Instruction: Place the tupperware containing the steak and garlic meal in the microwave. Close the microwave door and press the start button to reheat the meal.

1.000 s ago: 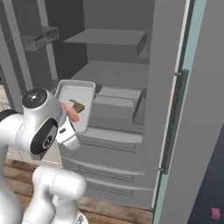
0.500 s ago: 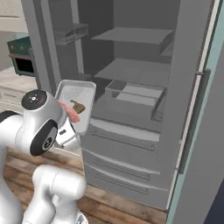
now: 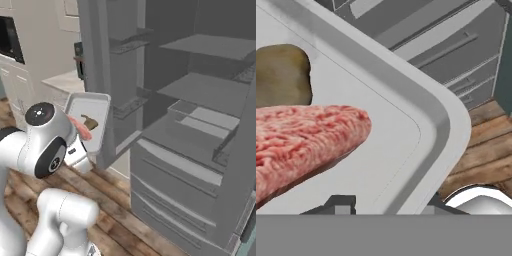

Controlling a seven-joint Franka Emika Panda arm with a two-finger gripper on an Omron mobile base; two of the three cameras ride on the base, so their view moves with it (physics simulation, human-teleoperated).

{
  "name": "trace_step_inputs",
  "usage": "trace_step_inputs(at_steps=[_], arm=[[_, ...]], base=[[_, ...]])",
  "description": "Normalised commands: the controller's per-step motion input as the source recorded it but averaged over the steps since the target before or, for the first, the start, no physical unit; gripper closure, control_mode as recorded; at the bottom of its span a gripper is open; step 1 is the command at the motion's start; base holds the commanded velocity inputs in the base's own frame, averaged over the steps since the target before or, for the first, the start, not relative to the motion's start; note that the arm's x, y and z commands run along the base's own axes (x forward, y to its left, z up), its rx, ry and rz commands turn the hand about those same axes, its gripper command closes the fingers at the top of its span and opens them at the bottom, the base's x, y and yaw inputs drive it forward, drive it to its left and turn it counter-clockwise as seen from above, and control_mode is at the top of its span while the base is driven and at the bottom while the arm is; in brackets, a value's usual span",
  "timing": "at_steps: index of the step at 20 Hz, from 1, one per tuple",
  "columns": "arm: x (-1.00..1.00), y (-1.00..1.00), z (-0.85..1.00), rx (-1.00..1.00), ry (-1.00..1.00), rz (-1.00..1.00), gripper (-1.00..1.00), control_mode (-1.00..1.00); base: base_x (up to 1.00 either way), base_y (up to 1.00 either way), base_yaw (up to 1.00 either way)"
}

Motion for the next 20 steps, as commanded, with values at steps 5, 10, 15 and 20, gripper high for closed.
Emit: trace_step_inputs(at_steps=[5,10,15,20], arm=[[0.0,0.0,0.0,0.0,0.0,0.0,1.0,1.0],[0.0,0.0,0.0,0.0,0.0,0.0,1.0,1.0],[0.0,0.0,0.0,0.0,0.0,0.0,1.0,1.0],[0.0,0.0,0.0,0.0,0.0,0.0,1.0,1.0]], base=[[-0.07,0.47,0.57],[0.02,0.6,0.55],[0.32,0.56,0.5],[0.69,0.33,0.4]])
